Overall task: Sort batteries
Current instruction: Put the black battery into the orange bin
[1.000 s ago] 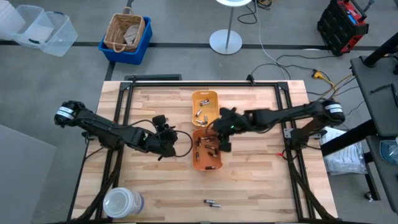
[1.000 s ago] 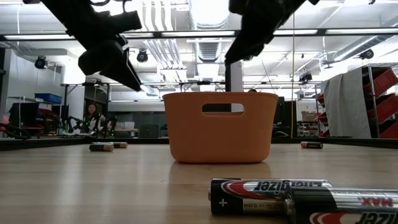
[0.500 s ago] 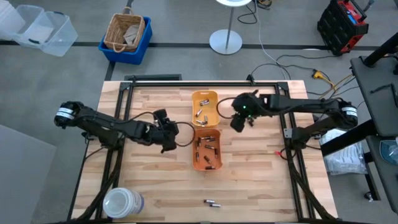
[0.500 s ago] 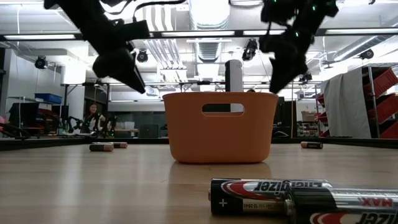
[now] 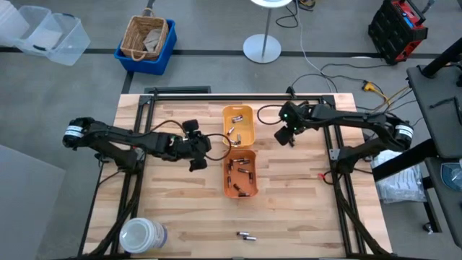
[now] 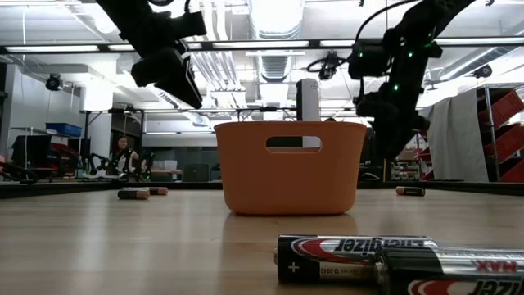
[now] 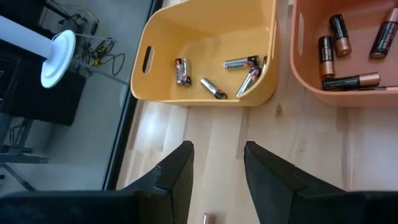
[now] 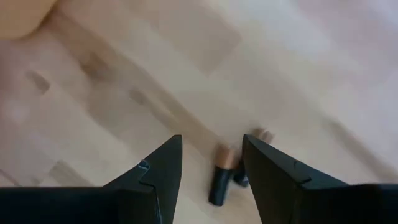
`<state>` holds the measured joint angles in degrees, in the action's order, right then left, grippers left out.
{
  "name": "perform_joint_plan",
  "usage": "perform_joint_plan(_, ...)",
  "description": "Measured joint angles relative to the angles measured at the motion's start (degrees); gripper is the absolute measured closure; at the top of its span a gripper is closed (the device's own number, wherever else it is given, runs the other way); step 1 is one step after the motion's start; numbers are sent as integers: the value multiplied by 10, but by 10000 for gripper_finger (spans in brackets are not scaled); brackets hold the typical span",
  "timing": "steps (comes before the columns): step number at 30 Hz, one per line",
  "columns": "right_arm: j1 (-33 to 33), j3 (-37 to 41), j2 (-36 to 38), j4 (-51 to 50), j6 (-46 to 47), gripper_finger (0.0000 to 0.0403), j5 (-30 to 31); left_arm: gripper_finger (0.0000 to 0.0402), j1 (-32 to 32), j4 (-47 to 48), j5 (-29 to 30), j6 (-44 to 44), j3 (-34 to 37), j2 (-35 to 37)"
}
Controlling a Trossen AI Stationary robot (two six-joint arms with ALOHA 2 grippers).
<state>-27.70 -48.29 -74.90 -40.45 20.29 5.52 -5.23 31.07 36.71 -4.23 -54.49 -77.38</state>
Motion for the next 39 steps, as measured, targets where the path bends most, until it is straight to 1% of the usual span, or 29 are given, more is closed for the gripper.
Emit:
perform_joint_plan(5, 10, 2, -29, -11, 15, 237, -25, 279, 0, 5, 1, 2, 11, 0)
perform_joint_plan(11, 25, 18, -50, -15, 29, 240, -25, 279, 0, 4, 3, 2, 13, 0)
perform_joint_plan(18, 28, 23, -51, -7, 28, 250, -20, 279, 0, 4, 3, 3, 13, 0)
perform_joint_plan(28, 31, 33, -78, 13, 25, 239, -19, 279, 0, 4, 3, 5, 13, 0)
perform_joint_plan(31, 31, 33, -81, 26, 23, 240, -19, 279, 0, 4, 3, 5, 14, 0)
perform_joint_plan(39, 34, 34, -97, 24, 22, 248, -12, 279, 0, 4, 3, 5, 14, 0)
